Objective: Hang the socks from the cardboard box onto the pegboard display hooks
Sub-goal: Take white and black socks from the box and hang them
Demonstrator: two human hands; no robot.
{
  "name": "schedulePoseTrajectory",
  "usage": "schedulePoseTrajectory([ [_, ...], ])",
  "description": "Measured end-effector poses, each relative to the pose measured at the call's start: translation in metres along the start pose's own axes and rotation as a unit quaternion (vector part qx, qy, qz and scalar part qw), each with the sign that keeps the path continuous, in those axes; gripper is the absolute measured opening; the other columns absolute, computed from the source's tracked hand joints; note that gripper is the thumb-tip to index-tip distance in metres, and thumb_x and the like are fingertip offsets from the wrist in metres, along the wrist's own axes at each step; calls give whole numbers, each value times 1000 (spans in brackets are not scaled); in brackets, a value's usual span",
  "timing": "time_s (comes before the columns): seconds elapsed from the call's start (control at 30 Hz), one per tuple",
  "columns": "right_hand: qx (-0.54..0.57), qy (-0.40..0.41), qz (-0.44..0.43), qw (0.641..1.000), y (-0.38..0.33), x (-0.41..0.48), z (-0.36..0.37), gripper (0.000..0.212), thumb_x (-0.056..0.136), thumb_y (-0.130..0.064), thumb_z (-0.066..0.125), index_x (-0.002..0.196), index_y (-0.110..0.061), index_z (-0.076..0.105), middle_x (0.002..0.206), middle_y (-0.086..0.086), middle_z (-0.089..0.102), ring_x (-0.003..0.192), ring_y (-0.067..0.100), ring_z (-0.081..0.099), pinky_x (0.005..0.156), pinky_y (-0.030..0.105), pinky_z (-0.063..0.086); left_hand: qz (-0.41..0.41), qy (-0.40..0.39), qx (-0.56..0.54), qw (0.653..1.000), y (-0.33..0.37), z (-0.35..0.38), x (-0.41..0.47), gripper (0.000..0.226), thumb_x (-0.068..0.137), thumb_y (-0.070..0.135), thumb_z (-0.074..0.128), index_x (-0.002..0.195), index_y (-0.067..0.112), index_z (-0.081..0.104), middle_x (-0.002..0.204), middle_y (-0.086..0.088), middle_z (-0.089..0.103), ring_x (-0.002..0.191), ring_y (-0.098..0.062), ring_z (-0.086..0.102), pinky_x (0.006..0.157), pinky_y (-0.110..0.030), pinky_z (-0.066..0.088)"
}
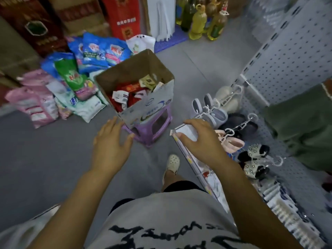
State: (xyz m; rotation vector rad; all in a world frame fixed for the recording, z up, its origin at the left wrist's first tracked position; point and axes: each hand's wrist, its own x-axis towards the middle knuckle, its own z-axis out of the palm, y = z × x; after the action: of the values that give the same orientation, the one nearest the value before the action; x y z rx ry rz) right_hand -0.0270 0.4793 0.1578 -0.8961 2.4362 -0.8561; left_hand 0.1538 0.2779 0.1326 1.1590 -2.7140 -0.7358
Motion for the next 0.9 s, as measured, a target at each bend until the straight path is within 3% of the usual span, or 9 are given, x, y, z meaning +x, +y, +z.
schedulePoseTrajectory([
  [0.1, -17, -25, -28, 999, -2, 61, -10, 44, 90, -33, 74, 127, -12, 64, 129, 7, 63, 124, 26, 51, 99, 17, 29, -41, 1, 6, 999, -4, 4, 43, 57, 98, 39, 62, 147, 13, 51, 163, -10, 36, 151, -30, 31, 120, -51, 28],
  [0.23, -45, -58, -68, 995, -9, 146, -20, 40, 89, -31, 75, 124, -15, 66, 125, 8, 65, 121, 30, 54, 99, 26, 34, -91, 20, -1, 996, -12, 9, 105, 54, 97, 38, 63, 145, 13, 54, 161, -14, 38, 147, -36, 37, 118, -54, 33],
  [0.53, -79, -152, -88, 981, -36, 283, 29, 39, 91, -33, 73, 124, -13, 67, 122, 6, 68, 113, 24, 59, 94, 26, 41, -236, -6, -80, 969, -64, 24, 182, 67, 98, 36, 64, 151, 3, 39, 162, -21, 33, 148, -36, 33, 119, -47, 30],
  [0.6, -76, -172, -76, 979, -43, 309, 51, 35, 91, -32, 73, 120, -15, 68, 115, 0, 69, 103, 9, 61, 90, 19, 44, -254, -16, -100, 962, -78, 23, 207, 70, 99, 38, 60, 153, 2, 34, 160, -21, 35, 146, -36, 36, 117, -47, 33],
  [0.67, -61, -181, -55, 980, -52, 330, 71, 27, 91, -30, 73, 113, -16, 71, 96, -15, 63, 82, -11, 58, 74, -1, 39, -268, -41, -114, 956, -93, 21, 234, 71, 101, 40, 56, 154, 1, 30, 160, -22, 35, 143, -37, 38, 114, -46, 35],
  [0.7, -57, -183, -37, 981, -56, 341, 82, 23, 91, -30, 72, 109, -17, 71, 91, -20, 59, 77, -15, 57, 68, -3, 38, -268, -62, -117, 954, -102, 20, 249, 71, 102, 41, 54, 155, 1, 27, 160, -22, 33, 143, -38, 38, 114, -46, 35],
  [0.73, -55, -188, -14, 981, -59, 351, 94, 19, 92, -29, 71, 106, -17, 71, 90, -20, 60, 79, -11, 60, 68, 0, 38, -264, -80, -112, 955, -110, 18, 262, 72, 103, 42, 52, 155, 1, 26, 160, -22, 31, 143, -38, 39, 113, -47, 36],
  [0.8, -47, -211, 37, 976, -59, 370, 120, 22, 94, -30, 68, 107, -13, 71, 100, -6, 70, 94, 10, 66, 79, 17, 47, -250, -105, -82, 959, -128, 17, 289, 70, 103, 43, 50, 154, 0, 27, 158, -22, 34, 138, -39, 43, 108, -48, 42],
  [0.9, -37, -249, 115, 961, -59, 397, 160, 35, 98, -34, 62, 124, -11, 67, 123, 8, 68, 114, 25, 62, 97, 39, 52, -244, -123, -47, 961, -153, 23, 323, 65, 104, 46, 47, 149, 1, 35, 148, -21, 45, 125, -38, 52, 95, -47, 47],
])
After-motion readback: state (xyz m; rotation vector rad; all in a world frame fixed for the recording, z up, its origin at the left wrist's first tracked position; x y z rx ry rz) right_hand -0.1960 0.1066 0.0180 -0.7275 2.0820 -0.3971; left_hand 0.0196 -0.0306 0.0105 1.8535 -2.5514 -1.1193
